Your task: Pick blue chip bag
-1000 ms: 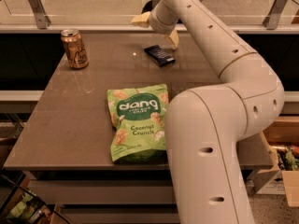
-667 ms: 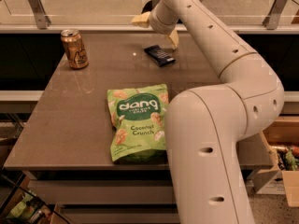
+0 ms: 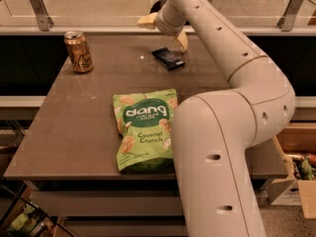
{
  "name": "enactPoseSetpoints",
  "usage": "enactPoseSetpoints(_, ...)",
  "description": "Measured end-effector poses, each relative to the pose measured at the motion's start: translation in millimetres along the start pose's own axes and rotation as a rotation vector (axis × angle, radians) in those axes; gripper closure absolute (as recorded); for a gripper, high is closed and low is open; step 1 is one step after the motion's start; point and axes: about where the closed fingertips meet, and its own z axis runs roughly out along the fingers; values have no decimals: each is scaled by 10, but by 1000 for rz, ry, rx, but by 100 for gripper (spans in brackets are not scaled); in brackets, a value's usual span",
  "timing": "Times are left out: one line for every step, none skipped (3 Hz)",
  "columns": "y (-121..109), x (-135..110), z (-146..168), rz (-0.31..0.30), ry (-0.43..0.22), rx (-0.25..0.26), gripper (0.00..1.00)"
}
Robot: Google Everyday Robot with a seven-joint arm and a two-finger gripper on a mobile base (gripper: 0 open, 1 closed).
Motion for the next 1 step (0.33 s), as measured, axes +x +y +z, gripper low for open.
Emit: enactPoseSetpoints(-8, 6, -14, 0, 0, 0, 0)
